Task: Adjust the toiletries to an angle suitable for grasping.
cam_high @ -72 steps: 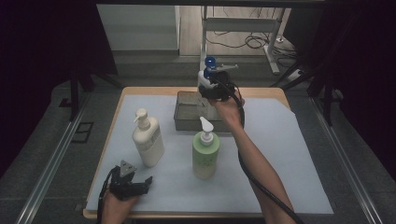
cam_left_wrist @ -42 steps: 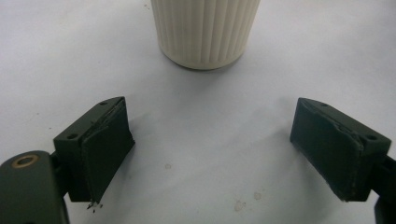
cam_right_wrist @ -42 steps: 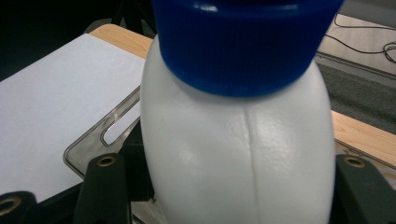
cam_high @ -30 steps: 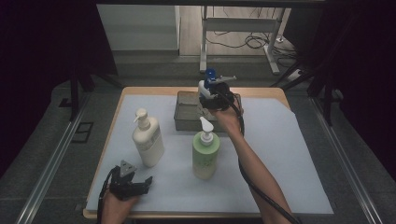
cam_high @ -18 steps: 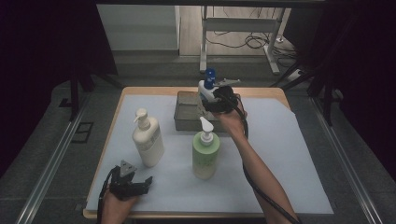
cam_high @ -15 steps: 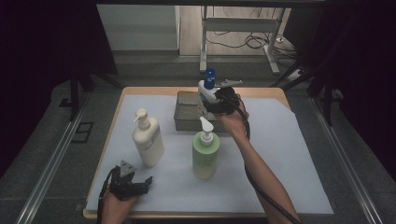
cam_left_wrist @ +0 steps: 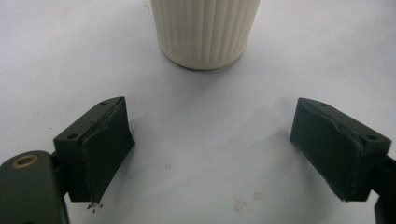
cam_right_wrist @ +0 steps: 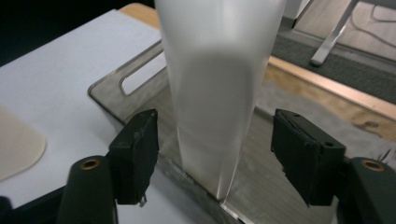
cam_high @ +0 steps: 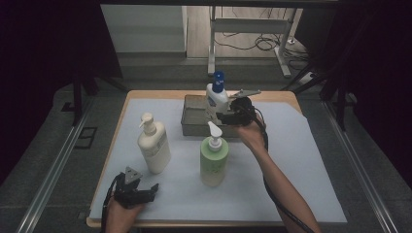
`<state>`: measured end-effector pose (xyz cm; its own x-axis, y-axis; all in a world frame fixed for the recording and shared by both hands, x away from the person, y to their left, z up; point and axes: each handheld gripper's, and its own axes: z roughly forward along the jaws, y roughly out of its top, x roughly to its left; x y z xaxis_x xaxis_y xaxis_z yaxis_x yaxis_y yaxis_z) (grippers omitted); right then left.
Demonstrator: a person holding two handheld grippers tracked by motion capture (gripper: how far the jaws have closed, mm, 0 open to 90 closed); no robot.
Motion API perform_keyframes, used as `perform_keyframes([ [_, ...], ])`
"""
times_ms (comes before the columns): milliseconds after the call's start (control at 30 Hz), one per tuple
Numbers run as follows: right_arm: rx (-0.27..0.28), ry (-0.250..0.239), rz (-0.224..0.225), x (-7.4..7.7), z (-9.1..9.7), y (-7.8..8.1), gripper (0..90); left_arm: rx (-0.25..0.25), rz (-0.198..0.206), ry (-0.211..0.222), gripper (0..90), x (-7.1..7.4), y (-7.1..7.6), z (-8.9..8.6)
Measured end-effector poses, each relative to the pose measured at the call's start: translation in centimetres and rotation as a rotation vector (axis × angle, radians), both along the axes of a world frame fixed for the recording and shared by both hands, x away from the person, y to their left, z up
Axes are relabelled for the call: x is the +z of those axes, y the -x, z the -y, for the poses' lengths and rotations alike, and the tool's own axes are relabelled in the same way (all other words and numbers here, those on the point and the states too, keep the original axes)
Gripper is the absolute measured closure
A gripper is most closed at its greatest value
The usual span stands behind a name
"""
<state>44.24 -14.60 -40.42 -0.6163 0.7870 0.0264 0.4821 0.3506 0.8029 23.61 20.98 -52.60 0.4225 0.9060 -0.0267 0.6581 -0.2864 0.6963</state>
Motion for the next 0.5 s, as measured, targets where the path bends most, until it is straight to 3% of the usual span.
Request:
perform_keyframes([
  [300, -0.031, 0.006, -0.024, -0.2, 1.7, 0.2, 38.9, 0.001, 0.001, -0.001, 11.9, 0.0, 0.0, 0.0],
  [500, -0.072, 0.018, -0.036, -0.4, 2.7, -0.1, 54.4, 0.001, 0.0, -0.001, 11.9, 0.0, 0.0, 0.0],
])
